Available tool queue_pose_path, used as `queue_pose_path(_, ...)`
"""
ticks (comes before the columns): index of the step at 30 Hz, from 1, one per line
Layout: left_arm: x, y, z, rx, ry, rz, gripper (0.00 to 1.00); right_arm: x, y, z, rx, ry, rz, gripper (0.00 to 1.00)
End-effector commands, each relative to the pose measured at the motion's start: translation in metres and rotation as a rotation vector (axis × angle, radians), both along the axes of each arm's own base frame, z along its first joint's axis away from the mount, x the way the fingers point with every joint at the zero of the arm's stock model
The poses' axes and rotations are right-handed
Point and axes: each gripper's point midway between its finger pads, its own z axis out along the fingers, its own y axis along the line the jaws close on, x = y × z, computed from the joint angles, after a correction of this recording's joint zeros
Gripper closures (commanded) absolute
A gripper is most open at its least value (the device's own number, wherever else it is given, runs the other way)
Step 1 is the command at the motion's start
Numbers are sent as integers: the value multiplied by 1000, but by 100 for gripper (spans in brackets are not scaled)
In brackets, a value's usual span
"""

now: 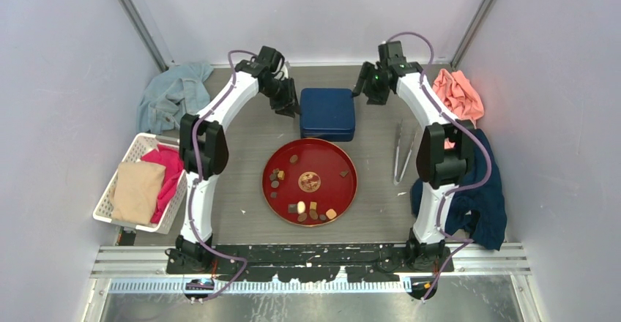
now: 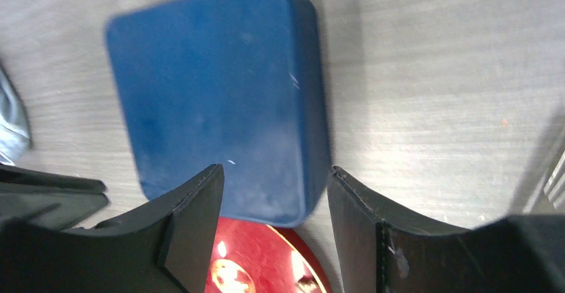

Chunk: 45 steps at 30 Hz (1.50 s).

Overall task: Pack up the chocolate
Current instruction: Close the box lid on the packing box.

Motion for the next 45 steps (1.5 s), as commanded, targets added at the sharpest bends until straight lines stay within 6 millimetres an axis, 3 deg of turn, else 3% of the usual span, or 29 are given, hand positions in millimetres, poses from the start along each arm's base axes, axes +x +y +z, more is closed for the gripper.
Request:
queue_pose_path(1, 13, -22, 47, -59, -154, 4, 68, 39, 10, 31, -16, -108, -39, 36)
queue_pose_path(6, 8, -36, 31, -47, -132, -19, 68, 83, 18, 35, 13, -170, -81, 36)
queue_pose_path(10, 3, -38, 31, -48, -131, -25, 68, 116, 20, 34, 26, -226, -117, 36)
queue_pose_path(19, 3, -35, 20, -15, -124, -28, 68, 152, 47, 3, 124, -214, -124, 35)
queue_pose_path(25, 1, -32, 5, 8, -94, -37, 68, 148, 68, -14, 169, -189, -49, 35)
queue_pose_path(31, 2, -31, 6, 10, -101, -31, 68, 126, 95, -9, 282, -157, 120, 35)
queue_pose_path(38, 2, -22, -1, 32, -81, -31, 68, 107, 93, -13, 274, -132, 160, 36)
queue_pose_path(45, -4, -25, 9, -2, -78, -47, 68, 100, 88, 5, 242, -157, 173, 38)
